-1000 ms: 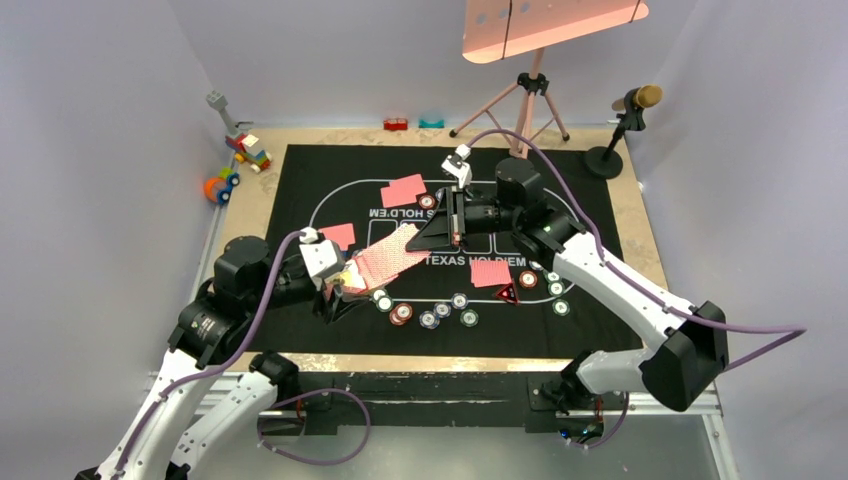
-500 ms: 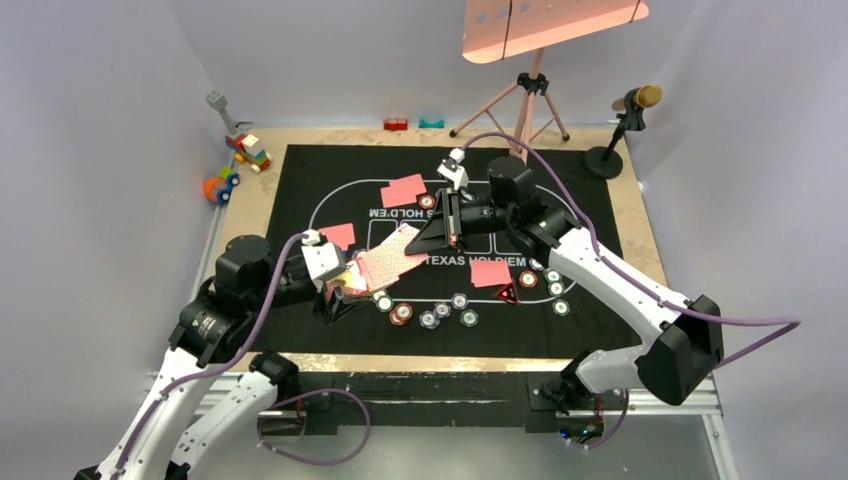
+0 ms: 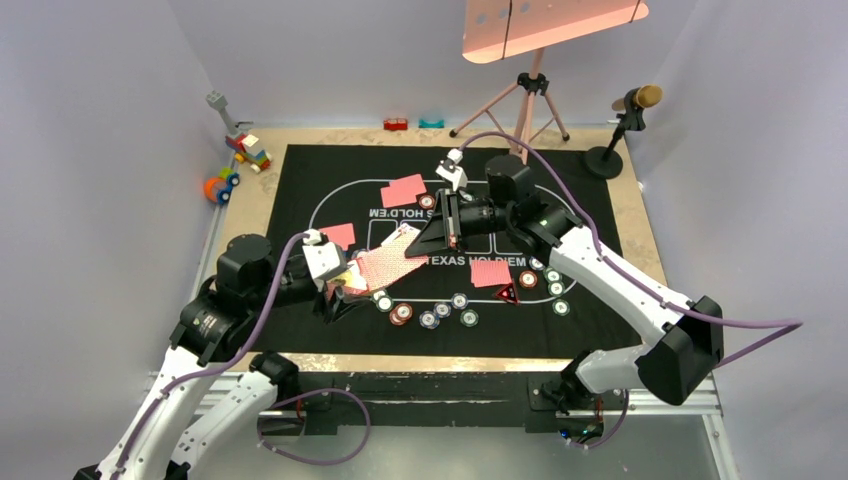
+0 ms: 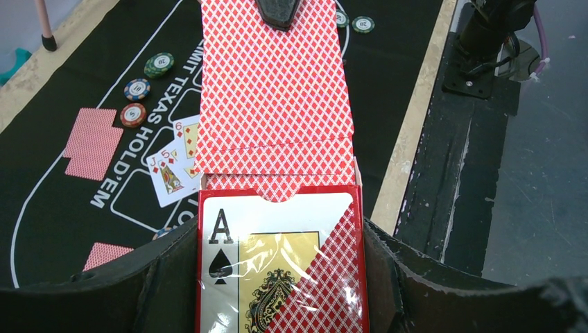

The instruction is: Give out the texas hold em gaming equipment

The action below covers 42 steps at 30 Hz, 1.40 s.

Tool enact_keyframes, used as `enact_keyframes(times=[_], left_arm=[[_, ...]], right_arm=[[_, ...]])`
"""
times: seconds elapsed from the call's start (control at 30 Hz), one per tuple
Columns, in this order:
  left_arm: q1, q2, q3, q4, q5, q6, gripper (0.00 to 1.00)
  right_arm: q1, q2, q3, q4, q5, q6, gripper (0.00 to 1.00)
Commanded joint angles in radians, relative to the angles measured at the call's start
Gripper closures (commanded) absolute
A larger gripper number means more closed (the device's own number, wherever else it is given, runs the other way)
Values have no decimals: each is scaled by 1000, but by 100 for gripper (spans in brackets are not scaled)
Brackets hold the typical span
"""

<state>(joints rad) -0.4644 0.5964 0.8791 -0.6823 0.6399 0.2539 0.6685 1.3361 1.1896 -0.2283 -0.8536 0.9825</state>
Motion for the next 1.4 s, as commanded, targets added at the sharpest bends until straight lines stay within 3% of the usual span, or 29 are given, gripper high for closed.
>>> enact_keyframes(times=[0.0, 0.77, 1.07, 1.37], left_arm=[[9, 1, 36, 38, 3, 8, 97], [9, -15, 29, 29, 10, -4, 94], [9, -15, 32, 26, 12, -7, 95], [10, -19, 27, 31, 10, -16, 95]], right_arm=[[17, -2, 37, -2, 2, -11, 100], [31, 34, 87, -44, -73, -26, 100], [31, 47, 98, -46, -81, -28, 71], [31, 36, 102, -104, -87, -62, 62]])
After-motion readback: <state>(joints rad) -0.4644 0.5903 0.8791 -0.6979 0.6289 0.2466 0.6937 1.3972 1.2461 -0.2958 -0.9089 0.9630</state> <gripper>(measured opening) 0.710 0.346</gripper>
